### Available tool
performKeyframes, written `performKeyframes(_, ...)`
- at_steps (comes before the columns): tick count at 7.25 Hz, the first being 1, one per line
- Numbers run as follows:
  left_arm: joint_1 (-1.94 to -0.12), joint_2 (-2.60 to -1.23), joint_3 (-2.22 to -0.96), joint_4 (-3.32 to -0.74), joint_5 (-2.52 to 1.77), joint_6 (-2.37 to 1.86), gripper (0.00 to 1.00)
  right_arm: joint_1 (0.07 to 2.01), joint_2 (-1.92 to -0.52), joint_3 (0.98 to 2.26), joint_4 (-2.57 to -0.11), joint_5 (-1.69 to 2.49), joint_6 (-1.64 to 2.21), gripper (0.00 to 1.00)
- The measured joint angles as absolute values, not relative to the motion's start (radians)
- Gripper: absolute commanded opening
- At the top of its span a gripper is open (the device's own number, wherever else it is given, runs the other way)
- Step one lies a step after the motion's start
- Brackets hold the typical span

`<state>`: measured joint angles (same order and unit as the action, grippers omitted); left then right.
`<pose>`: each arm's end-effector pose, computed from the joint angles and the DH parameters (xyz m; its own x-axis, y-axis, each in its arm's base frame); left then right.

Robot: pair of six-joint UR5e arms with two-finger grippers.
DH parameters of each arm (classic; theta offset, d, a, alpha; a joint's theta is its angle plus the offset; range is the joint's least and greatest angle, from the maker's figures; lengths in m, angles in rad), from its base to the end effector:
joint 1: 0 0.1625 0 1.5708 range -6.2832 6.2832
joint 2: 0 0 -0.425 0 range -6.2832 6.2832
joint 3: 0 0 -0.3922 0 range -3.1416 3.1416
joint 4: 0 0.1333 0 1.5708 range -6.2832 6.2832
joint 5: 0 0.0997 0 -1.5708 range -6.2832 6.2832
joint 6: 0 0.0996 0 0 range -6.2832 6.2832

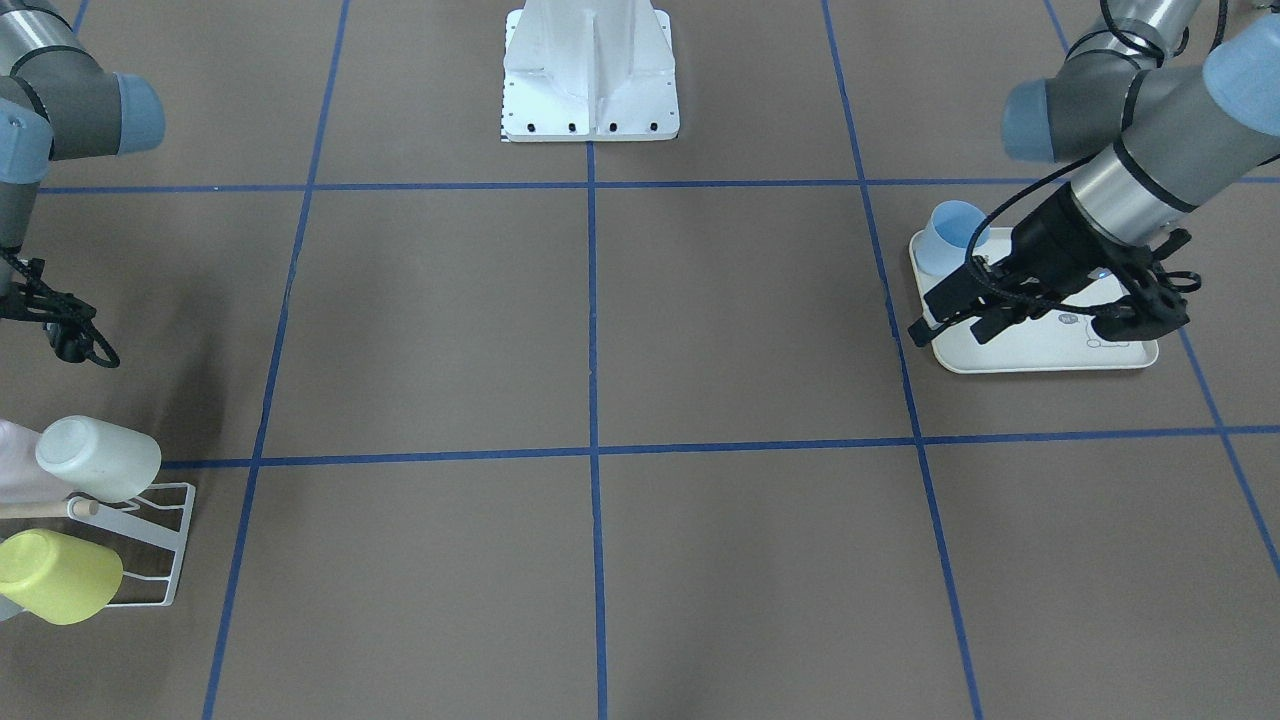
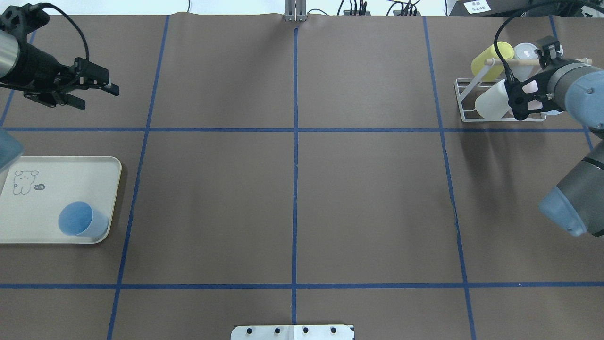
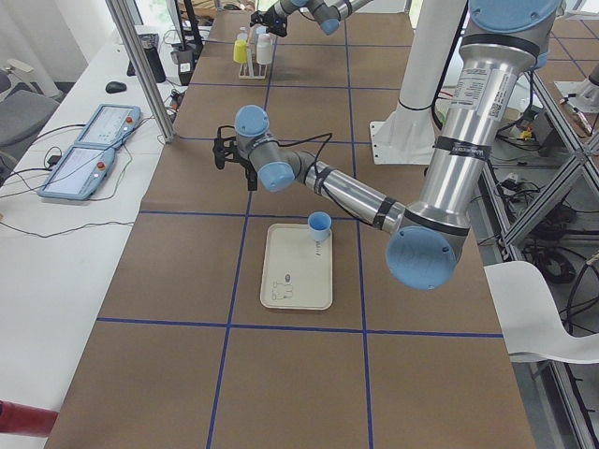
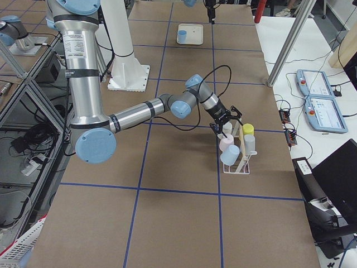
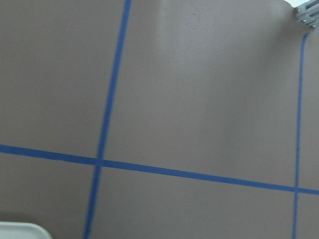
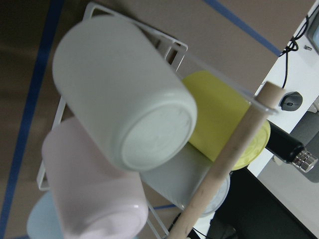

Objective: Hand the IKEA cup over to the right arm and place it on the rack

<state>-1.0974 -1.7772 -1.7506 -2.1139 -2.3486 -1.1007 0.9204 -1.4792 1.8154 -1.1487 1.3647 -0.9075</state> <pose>0.2020 -0.5335 0.3933 0.4144 -0.1010 -0.9045 0.2132 0.9769 -0.0114 -0.2098 -0.5296 0.4585 0.1857 -0.7512 -0.6334 0.9516 -0.0230 0.3063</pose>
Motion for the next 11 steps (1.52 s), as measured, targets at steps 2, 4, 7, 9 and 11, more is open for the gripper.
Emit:
performKeyframes(2, -1.108, -1.653, -1.811, -2.114, -2.328, -1.004, 1.00, 0.920, -1.479, 1.866, -1.147, 1.548, -0.545, 1.00)
performKeyframes(4, -1.086, -1.550, -1.865, -2.118, -2.267, -0.983, 1.00, 0.909, -1.475, 1.900, -1.145, 1.706, -0.189, 1.00)
performKeyframes(7, -0.939, -1.412, -1.903, -2.180, -2.191, -0.980, 1.00, 0.866, -1.425, 1.932, -1.149, 1.870, 0.196, 1.00)
performKeyframes(9, -0.856, -1.360, -1.908, -2.214, -2.141, -0.987, 1.00, 0.850, -1.395, 1.939, -1.155, 1.929, 0.276, 1.00)
performKeyframes(11, -0.822, -1.347, -1.911, -2.218, -2.137, -0.992, 0.70, 0.837, -1.391, 1.940, -1.156, 1.937, 0.288, 1.00)
